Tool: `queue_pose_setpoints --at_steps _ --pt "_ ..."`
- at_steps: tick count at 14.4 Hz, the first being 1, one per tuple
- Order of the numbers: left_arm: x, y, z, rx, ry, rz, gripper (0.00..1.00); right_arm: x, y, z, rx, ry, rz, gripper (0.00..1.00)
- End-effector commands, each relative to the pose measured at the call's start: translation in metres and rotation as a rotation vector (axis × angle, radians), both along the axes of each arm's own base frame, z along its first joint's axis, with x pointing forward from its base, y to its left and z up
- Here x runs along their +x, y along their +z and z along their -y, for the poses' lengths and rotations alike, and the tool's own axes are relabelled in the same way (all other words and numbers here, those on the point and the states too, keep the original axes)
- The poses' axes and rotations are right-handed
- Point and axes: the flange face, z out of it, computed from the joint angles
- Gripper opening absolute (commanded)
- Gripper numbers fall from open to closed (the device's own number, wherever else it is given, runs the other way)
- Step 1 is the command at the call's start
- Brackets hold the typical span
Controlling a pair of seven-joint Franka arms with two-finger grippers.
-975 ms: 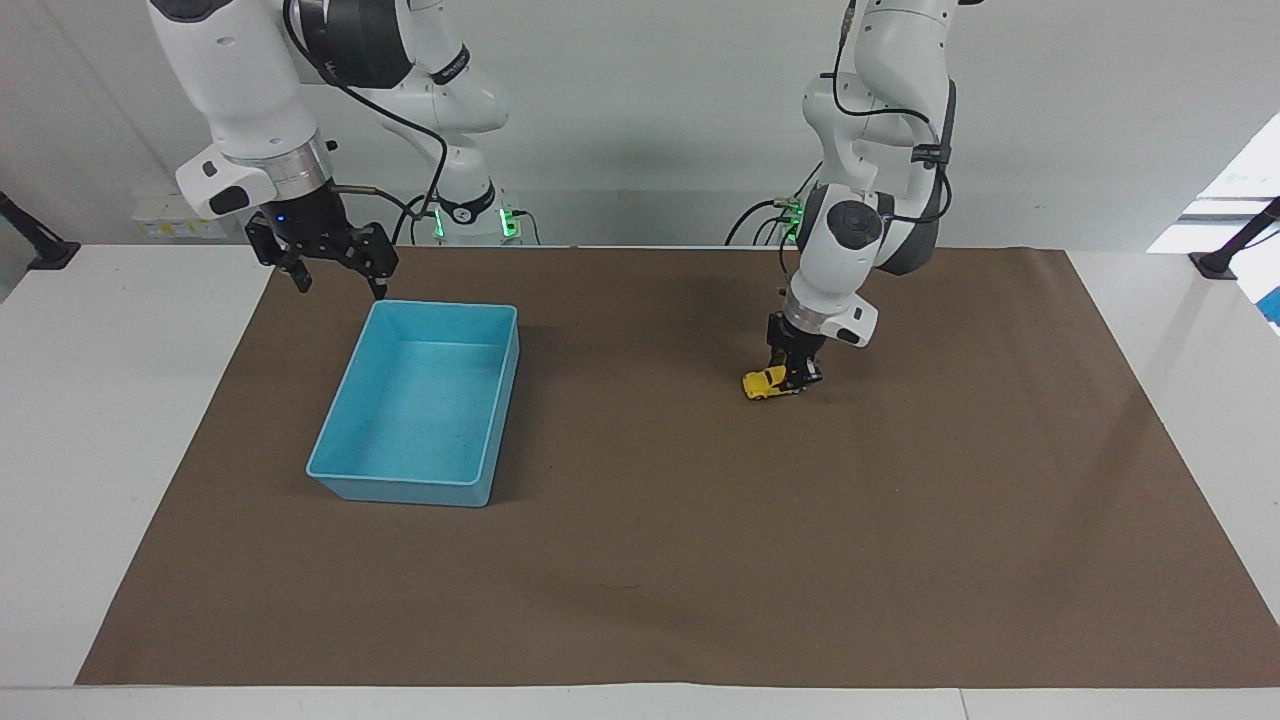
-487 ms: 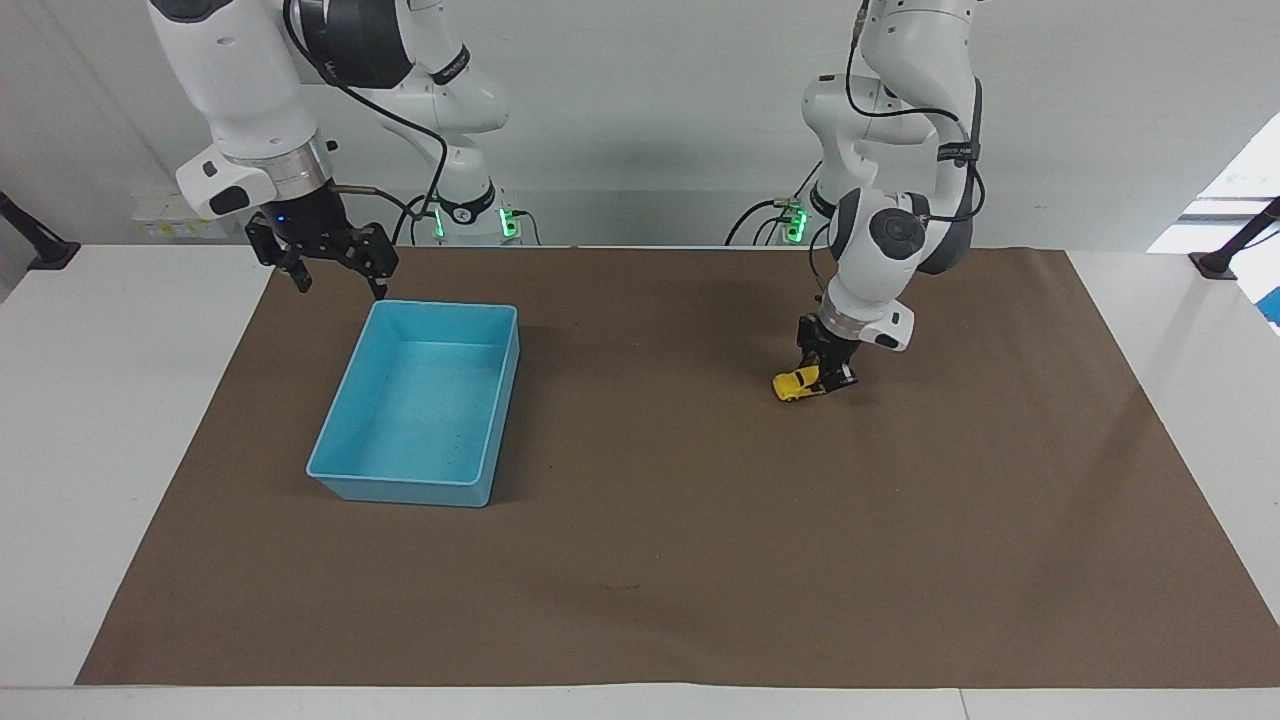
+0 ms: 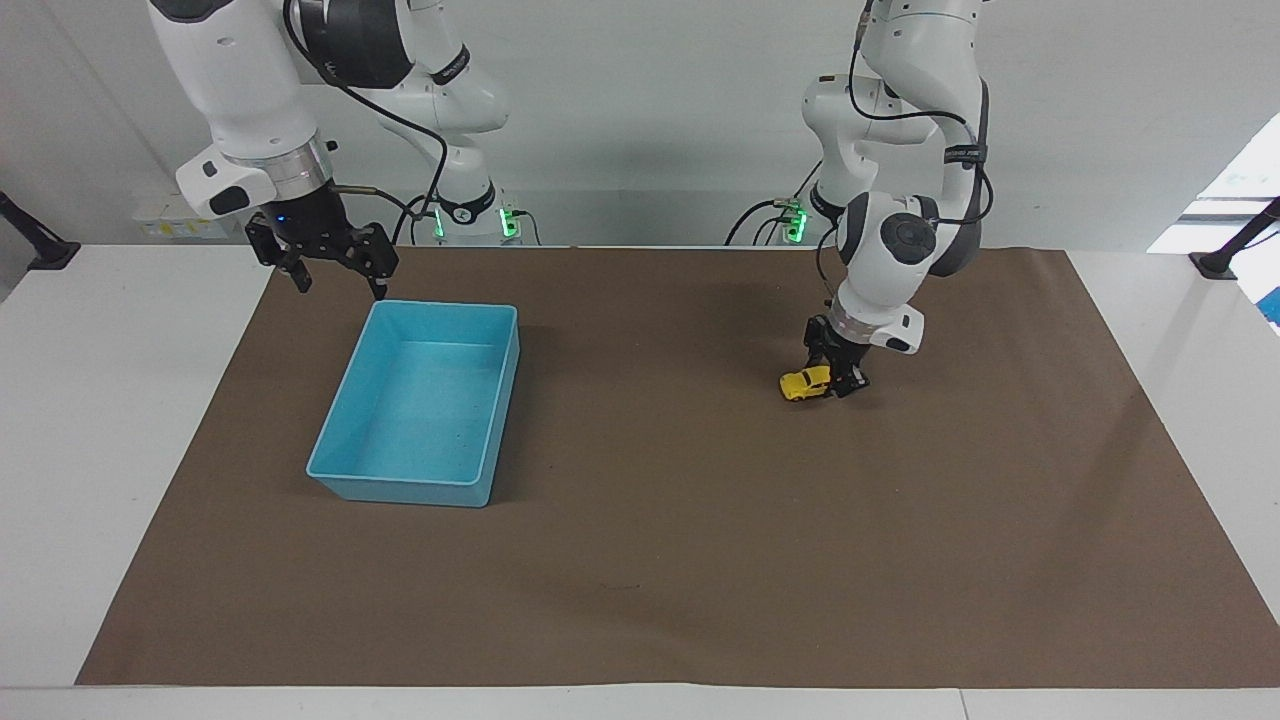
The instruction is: Wind up and store yellow beetle car
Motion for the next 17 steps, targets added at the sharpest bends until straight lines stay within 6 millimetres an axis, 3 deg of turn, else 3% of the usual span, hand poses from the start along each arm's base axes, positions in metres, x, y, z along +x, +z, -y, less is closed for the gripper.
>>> queue_pose_setpoints --at_steps 1,3,8,13,17 --pt "0.025 0.032 -0.001 0.008 -0.017 -0.004 1.0 0.001 -0.001 0.002 0.006 0.026 0.015 1.0" --pt "0.028 0.043 0.0 0.011 -0.023 -0.026 1.0 0.008 0.0 0.0 0.007 0.038 0.081 1.0" --pt "0.04 0.075 -0.005 0.006 -0.012 -0.021 1.0 0.002 -0.018 -0.007 0.01 0.043 0.055 1.0" --pt "0.053 0.107 -0.007 -0.007 -0.004 0.029 1.0 -0.005 -0.021 -0.008 0.01 0.044 0.043 1.0" --pt "0.066 0.146 -0.013 -0.022 0.007 0.091 1.0 -0.008 -0.043 -0.01 0.01 0.058 -0.003 1.0"
